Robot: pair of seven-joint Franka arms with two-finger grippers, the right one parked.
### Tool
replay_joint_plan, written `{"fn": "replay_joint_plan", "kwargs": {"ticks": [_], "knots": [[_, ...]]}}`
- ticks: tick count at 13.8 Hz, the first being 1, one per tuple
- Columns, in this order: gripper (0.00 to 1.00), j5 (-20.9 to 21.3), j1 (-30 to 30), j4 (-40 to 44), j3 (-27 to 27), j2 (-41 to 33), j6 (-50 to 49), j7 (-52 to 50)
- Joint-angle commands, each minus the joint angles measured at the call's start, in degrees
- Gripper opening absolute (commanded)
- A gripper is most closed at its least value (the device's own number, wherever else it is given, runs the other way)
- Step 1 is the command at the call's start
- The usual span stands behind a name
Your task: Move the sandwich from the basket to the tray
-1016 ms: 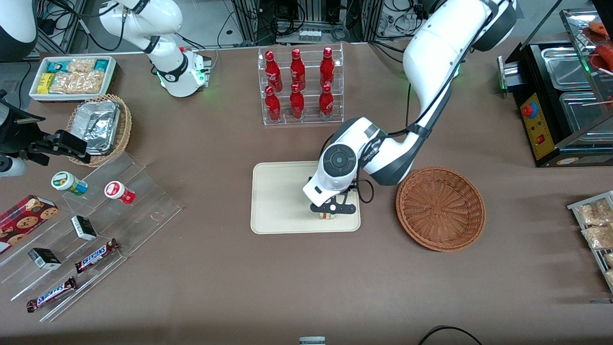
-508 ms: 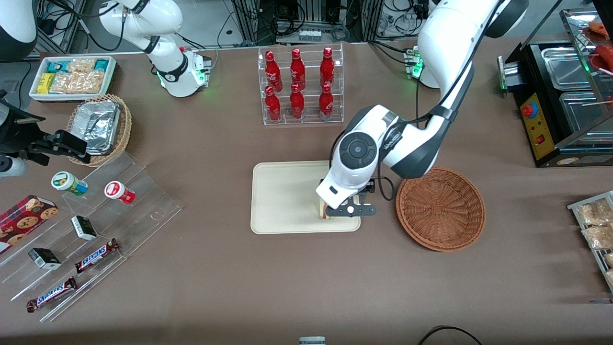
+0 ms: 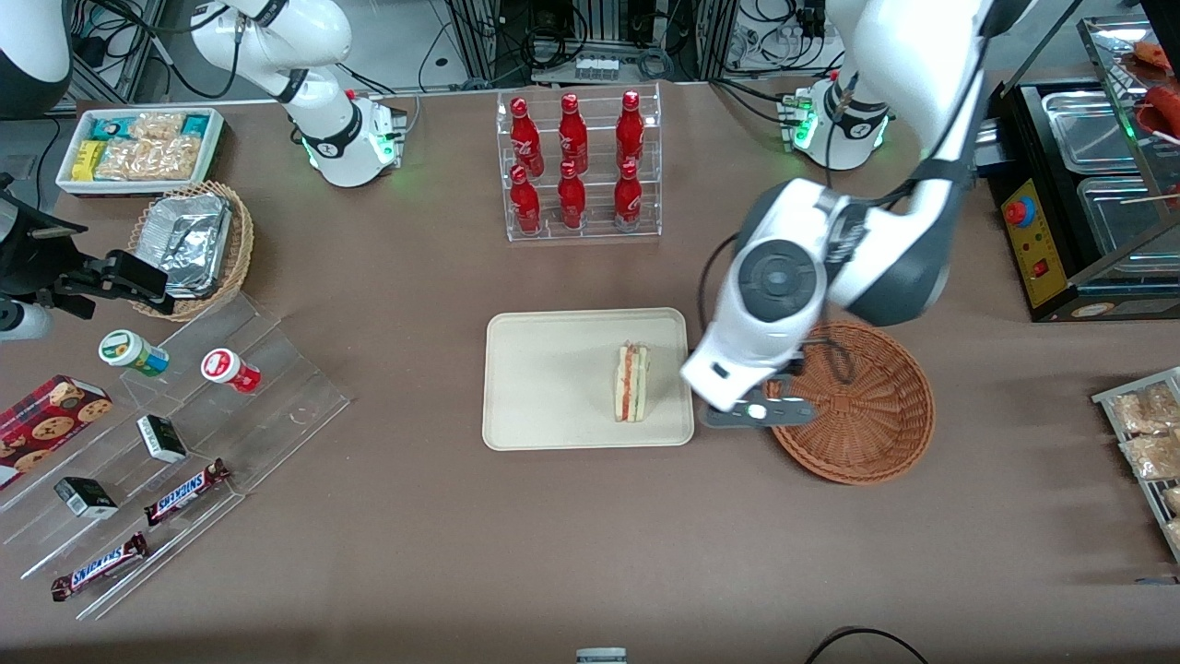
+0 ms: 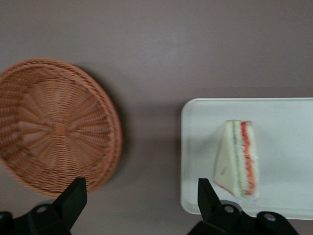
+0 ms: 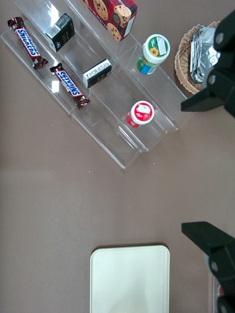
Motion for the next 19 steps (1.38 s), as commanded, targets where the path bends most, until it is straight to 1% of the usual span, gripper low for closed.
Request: {"fn": "replay_joint_plan", "kwargs": {"ticks": [1,4,7,10,14,18,19], "knots": [[1.0,-1.8,-0.4,-0.2,4.3,-2.6,-2.6,3.0],[1.0,-6.9,-0.4,-0.2,10.2,-4.6,-3.5,7.1],[1.0,-9.0,-0.4,-0.2,15.0,-6.3,-6.4,13.7],[1.0,-9.9,-0.4,-0.5,18.7,-7.7,-7.7,16.3],[1.0,-11.1,-0.2,-0.9,20.6,-8.7,-8.0,19.1],[1.0,-12.0,-0.1,-0.9,20.7,-9.2,-7.9,19.2],[1.0,-12.1,3.9,-0.9,19.6,-9.4,-8.0,19.3]]}}
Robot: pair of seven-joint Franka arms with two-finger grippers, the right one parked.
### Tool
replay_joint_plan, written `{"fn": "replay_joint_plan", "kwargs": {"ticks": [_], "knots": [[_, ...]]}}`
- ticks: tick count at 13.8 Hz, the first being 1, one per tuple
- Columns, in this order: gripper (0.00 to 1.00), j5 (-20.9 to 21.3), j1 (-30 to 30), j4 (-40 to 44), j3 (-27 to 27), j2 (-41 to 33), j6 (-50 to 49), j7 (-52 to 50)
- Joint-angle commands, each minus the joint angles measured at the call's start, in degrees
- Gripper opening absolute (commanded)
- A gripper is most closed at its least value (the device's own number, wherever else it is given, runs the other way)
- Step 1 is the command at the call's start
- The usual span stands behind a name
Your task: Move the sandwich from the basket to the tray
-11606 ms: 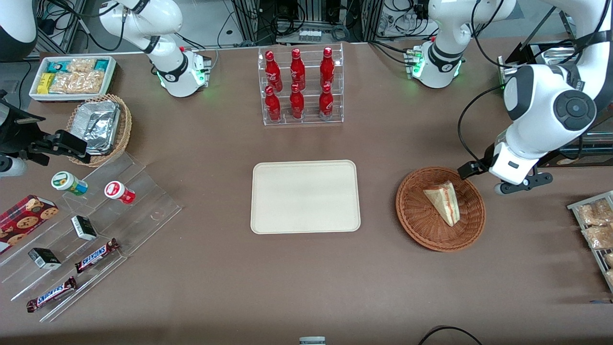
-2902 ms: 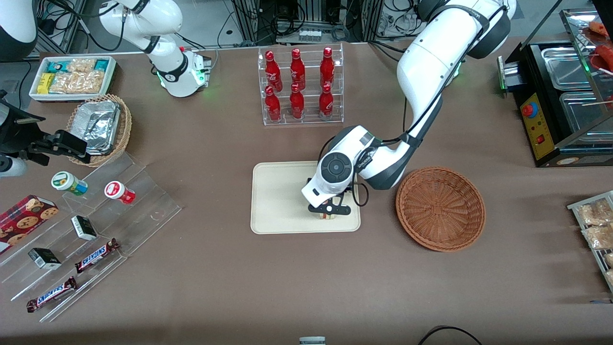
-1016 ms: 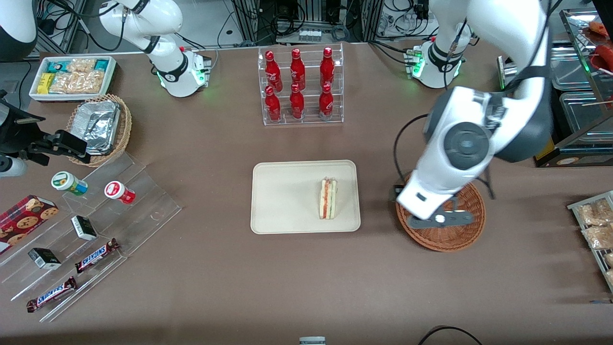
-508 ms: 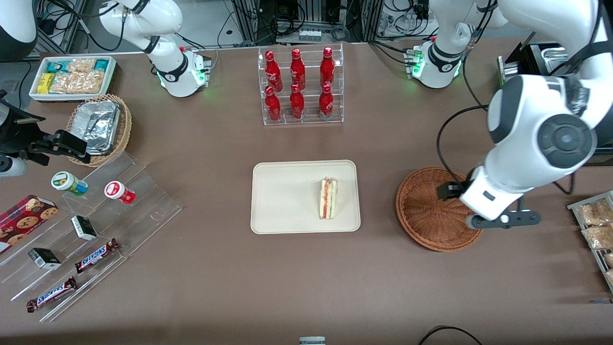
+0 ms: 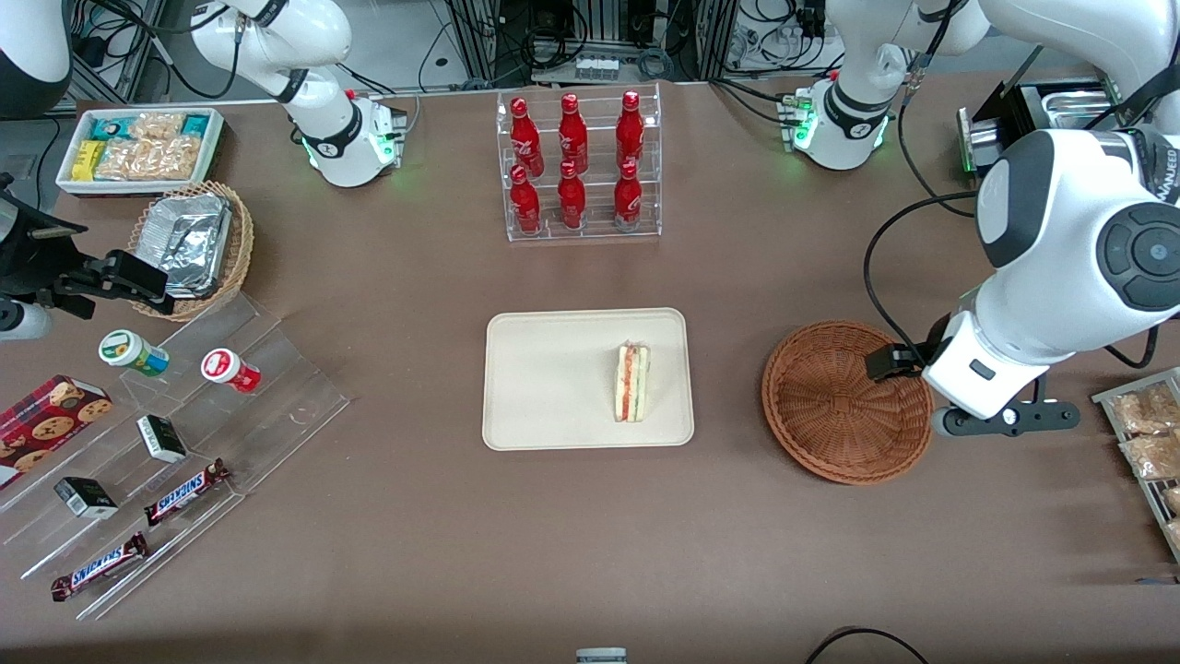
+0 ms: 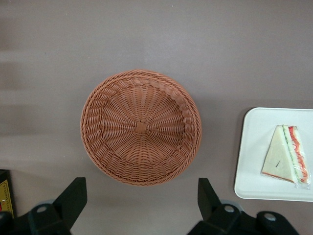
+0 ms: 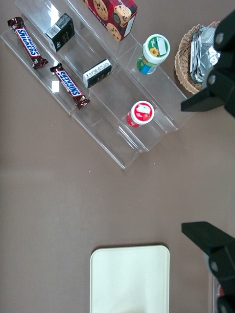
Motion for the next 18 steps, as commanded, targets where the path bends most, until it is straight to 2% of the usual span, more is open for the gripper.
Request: {"fn": "replay_joint_plan", "kwargs": {"ticks": [1,4,10,17,18], "knots": [[1.0,-1.3,5.8,-0.8,-3.5,-1.9,-0.8,1.1],[1.0,-1.3,8.0,-0.9,-4.6,-2.7,-0.9,1.4],[1.0,-1.3,15.8,-2.9,-10.9,-6.7,-2.9,4.3],[1.0,-0.5,18.1,-5.7,-12.4,-12.9,-5.5,5.1],[1.0,-0.3,19.6,-6.2,-13.8,-13.4,-5.9,5.1]]}}
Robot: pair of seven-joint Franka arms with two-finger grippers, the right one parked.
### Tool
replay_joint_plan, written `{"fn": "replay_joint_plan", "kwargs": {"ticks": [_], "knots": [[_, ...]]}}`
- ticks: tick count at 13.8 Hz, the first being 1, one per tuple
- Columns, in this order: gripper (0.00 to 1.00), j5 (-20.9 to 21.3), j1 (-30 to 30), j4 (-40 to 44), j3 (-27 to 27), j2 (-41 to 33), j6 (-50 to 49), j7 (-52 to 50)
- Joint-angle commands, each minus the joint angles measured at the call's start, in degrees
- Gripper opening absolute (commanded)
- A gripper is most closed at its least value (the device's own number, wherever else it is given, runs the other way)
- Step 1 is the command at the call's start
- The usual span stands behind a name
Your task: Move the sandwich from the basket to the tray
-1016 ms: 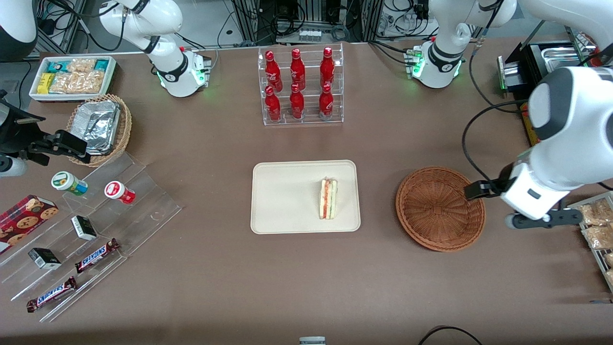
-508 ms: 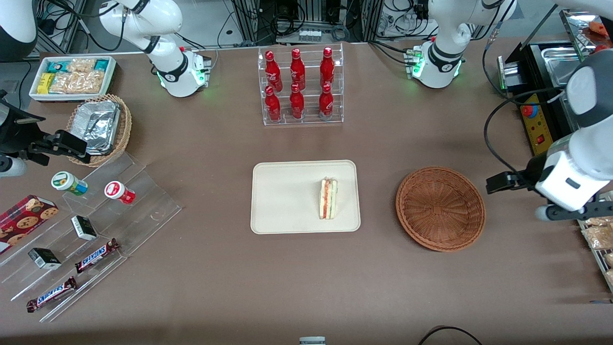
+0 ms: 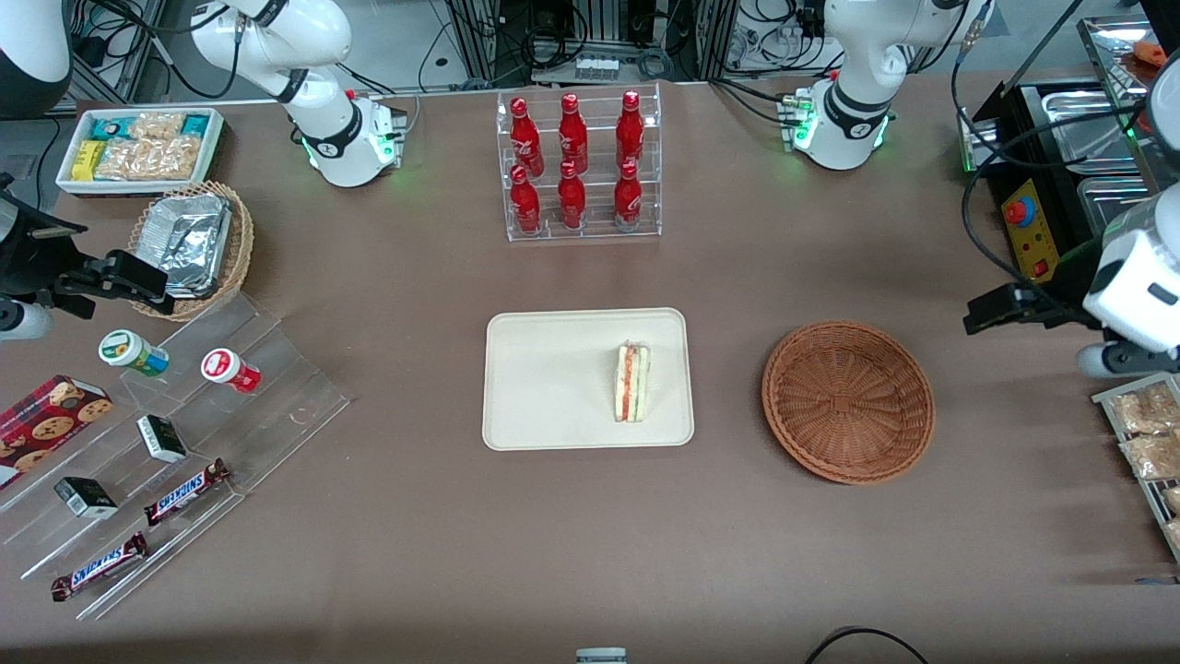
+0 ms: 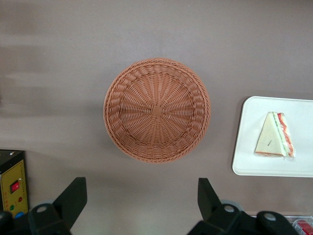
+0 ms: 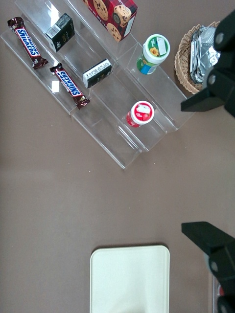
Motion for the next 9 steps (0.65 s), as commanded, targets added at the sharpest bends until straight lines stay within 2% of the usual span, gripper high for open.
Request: {"fn": "replay_joint_plan", "kwargs": {"ticks": [1,3,9], "knots": [[1.0,1.8,3.3,-2.7,-4.4,-3.2,-1.4,0.8],[1.0,3.6,3.2,-4.0,-5.3,-4.4,-2.0,0.5],[1.0,3.8,3.1,-10.7,-5.3,-9.8,-2.9,0.1]]}}
